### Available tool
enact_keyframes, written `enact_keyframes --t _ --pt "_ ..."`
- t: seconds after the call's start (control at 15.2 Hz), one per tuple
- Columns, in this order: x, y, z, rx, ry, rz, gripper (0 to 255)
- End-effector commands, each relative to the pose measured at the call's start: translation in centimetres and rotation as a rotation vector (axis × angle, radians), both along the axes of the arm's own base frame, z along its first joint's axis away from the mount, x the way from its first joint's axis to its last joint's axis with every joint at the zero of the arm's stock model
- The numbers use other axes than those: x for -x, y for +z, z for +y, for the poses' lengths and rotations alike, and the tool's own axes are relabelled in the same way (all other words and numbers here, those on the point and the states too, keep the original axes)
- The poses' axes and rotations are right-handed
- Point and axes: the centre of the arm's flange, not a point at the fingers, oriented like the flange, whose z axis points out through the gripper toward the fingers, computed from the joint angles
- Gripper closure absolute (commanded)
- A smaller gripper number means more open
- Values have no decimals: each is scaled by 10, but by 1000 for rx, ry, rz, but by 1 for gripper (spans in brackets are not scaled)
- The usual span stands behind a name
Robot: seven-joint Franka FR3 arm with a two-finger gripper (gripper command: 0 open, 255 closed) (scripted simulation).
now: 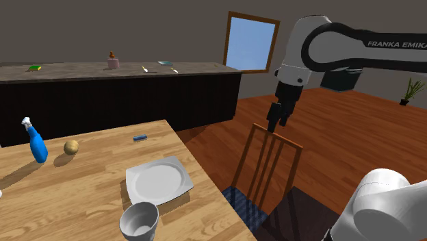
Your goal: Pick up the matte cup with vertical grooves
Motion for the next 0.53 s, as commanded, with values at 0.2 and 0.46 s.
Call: enact_keyframes --t 0.2,0.46 --pt "-15 -23 28 -7 -3 2 0" --pt "-34 -53 66 -17 -7 5 0"
